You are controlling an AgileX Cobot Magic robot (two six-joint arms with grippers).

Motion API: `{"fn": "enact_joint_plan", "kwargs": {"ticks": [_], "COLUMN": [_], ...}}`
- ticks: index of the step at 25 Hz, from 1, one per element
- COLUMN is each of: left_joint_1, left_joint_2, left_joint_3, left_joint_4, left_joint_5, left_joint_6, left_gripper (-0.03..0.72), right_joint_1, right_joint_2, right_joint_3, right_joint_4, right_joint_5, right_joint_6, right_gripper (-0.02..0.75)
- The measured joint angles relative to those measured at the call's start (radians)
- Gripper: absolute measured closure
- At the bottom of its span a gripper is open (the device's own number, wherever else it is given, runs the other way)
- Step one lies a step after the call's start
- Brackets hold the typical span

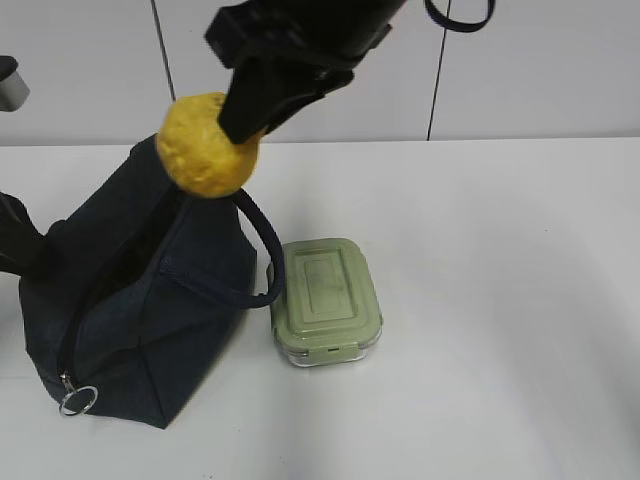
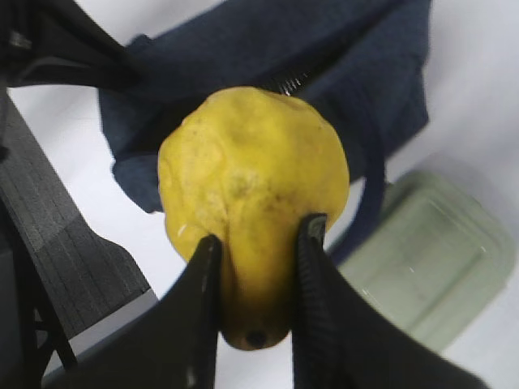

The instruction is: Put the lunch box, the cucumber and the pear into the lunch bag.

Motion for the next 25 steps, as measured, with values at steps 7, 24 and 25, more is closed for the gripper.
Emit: {"fn": "enact_joint_plan", "kwargs": {"ticks": [7,24,25], "left_joint_1": [0.0,0.0,0.0], "left_joint_2": [0.0,0.0,0.0], "left_joint_3": [0.0,0.0,0.0], "left_joint_4": [0.0,0.0,0.0], "left_joint_5": [0.001,0.002,0.002], "left_joint_6": [0.0,0.0,0.0], "left_gripper": [0.686,0.686,0.686], "right_joint_1": [0.114,0.141,0.141], "right_joint_2": [0.041,0.254,0.259], "right_joint_3": [0.0,-0.001,-0.001], "right_joint_4": [0.061,-0.034,-0.046], "right_joint_5": [-0.133,-0.157,-0.152], "right_joint_6": [-0.088,-0.098,-0.09], "right_gripper": [0.574,0.575,0.575]}}
